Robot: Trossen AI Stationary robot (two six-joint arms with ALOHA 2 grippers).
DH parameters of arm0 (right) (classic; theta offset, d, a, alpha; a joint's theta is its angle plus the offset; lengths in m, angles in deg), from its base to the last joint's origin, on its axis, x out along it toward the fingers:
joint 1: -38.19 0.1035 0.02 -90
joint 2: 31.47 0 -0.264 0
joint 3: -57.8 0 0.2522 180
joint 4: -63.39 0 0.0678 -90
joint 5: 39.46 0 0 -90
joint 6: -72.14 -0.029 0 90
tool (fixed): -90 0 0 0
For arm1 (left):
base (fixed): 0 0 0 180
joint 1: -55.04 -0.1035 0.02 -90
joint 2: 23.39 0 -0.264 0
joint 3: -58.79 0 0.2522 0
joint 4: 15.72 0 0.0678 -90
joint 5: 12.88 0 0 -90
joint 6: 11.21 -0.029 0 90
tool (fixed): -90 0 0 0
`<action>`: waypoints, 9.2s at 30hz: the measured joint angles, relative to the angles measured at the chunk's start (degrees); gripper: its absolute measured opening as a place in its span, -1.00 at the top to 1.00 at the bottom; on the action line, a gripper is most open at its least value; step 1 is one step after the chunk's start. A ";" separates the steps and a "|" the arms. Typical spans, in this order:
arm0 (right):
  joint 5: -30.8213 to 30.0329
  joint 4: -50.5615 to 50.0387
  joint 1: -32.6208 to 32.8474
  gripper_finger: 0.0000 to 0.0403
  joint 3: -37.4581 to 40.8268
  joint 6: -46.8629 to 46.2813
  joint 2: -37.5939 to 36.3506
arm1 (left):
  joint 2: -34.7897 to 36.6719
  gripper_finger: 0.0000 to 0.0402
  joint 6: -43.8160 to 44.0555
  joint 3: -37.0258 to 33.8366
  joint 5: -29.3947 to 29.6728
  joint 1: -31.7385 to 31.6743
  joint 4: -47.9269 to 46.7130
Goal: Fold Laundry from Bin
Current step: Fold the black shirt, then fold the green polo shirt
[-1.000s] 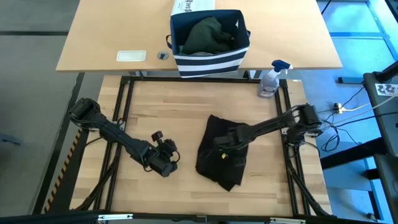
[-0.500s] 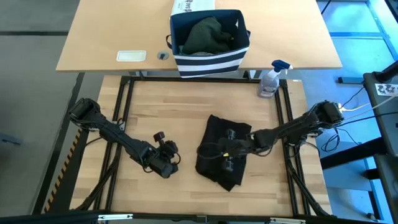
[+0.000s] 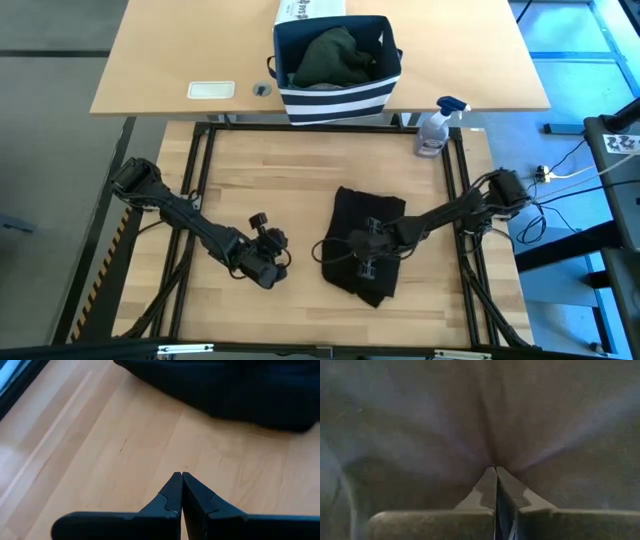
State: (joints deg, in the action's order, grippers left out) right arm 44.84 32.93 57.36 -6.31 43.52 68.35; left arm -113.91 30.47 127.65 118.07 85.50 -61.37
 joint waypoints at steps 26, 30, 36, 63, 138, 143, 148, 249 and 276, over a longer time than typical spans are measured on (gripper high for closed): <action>-21.51 -18.22 8.89 1.00 0.47 -24.30 -12.55 | 0.00 1.00 -10.75 0.00 -2.98 0.11 2.20; -20.11 -15.32 0.32 1.00 1.96 -18.14 -12.18 | 0.17 1.00 -12.24 0.00 -3.00 0.09 2.25; -12.50 -7.09 -8.87 1.00 7.45 -10.57 -12.23 | 0.70 1.00 -13.11 0.00 -3.05 0.11 2.57; -15.67 -13.10 6.02 1.00 18.60 -31.05 -35.89 | 0.70 1.00 -15.28 0.00 -3.59 0.20 3.68; -9.87 5.47 -15.32 1.00 -5.29 19.98 -25.45 | 14.71 1.00 -53.51 0.94 -35.59 -33.58 27.01; -3.45 12.23 -26.97 1.00 -5.65 27.57 -25.71 | 16.18 1.00 -56.91 0.97 -41.30 -45.18 31.31; -3.20 14.20 -37.23 1.00 -8.03 30.81 -25.71 | 16.65 1.00 -58.43 1.00 -42.95 -55.25 33.89; 3.76 -34.06 -49.11 0.88 -49.81 64.87 3.64 | -3.79 0.98 -79.50 38.95 -28.65 -63.99 -22.14; 2.15 -35.39 -49.24 0.98 -56.76 64.52 3.97 | -4.92 0.10 -81.03 38.99 -32.54 -66.92 -11.98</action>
State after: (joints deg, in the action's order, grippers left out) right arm 46.99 -2.46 8.13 -63.07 108.04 72.32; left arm -118.82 -50.56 166.64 85.53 18.58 -73.35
